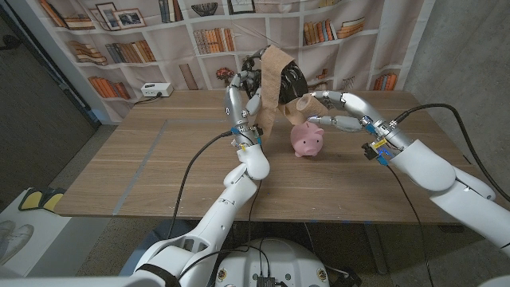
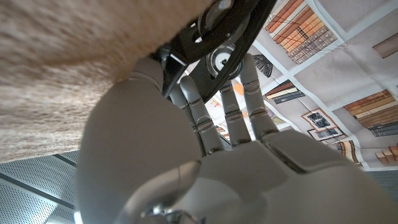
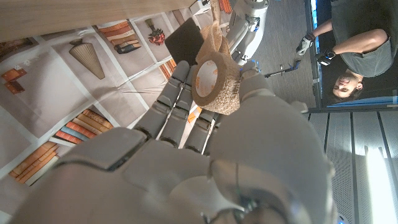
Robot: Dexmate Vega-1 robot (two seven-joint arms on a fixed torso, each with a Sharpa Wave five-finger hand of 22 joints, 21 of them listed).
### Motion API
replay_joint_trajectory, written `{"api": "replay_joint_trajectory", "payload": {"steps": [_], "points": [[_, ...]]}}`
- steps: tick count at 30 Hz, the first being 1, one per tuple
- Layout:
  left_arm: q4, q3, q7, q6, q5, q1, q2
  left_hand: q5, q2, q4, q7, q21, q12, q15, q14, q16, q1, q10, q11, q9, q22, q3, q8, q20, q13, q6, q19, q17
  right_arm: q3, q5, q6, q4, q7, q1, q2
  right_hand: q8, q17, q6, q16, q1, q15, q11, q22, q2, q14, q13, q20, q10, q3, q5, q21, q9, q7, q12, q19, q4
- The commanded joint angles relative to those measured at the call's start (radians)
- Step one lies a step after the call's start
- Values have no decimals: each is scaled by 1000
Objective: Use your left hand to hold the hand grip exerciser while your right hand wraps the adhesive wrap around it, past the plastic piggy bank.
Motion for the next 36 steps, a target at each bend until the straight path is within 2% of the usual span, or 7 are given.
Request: {"api": "replay_joint_trajectory", "payload": {"steps": [1, 8, 16, 21, 26, 36], "points": [[-9, 40, 0, 20, -57, -4, 74, 9, 117, 1, 0, 6, 3, -249, 257, 91, 128, -13, 18, 4, 2, -2, 11, -109, 0, 10, 3, 352, 42, -53, -61, -55, -15, -1, 60, 5, 2, 4, -7, -11, -174, -28, 2, 26, 9, 7, -66, 41, 39, 5, 4, 5, 1, -2, -4, 33], [-37, 105, 0, 50, -158, -13, 167, 11, 116, 1, 1, 6, 5, -249, 262, 92, 129, -10, 19, 4, 2, -3, 14, -111, 0, 9, 2, 349, 25, -103, -109, -94, -45, 17, 94, 4, 3, 3, -8, -12, -173, -27, 1, 26, 9, 6, -67, 43, 39, 5, 6, 5, 1, -4, -5, 34], [-46, 144, 0, 66, -227, -5, 226, 14, 116, 2, 2, 8, 6, -249, 262, 92, 128, -7, 21, 1, 5, -3, 15, -110, -1, 10, 4, 348, -1, -137, -142, -117, -68, 42, 119, 3, 4, 2, -8, -12, -174, -27, 1, 25, 10, 6, -67, 43, 39, 4, 8, 5, 0, -5, -6, 33], [-36, 146, 0, 69, -227, -9, 228, 16, 116, 2, 3, 8, 7, -248, 266, 94, 128, -7, 20, 2, 6, -3, 18, -110, 2, 11, 4, 349, -15, -133, -142, -126, -65, 55, 122, 3, 5, 2, -9, -12, -174, -27, 0, 25, 10, 6, -66, 44, 39, 4, 9, 5, 0, -6, -8, 33], [1, 138, 0, 56, -209, -26, 203, 18, 116, 2, 0, 8, 6, -249, 267, 93, 128, 1, 23, -1, 7, -3, 19, -112, -6, 15, 6, 346, -27, -119, -121, -120, -48, 76, 116, 2, 6, 3, -8, -12, -174, -28, 0, 24, 11, 6, -66, 44, 39, 4, 11, 5, -1, -7, -8, 32], [21, 126, 0, 80, -62, -55, 170, 23, 115, 1, 6, 7, 10, -245, 276, 97, 130, 5, 24, -17, 10, -1, 20, -112, -1, 34, 7, 345, -42, -98, -66, -89, -22, 110, 105, 2, 5, 4, -11, -12, -174, -28, 0, 25, 9, 6, -66, 45, 40, 4, 14, 5, 0, -8, -10, 32]]}}
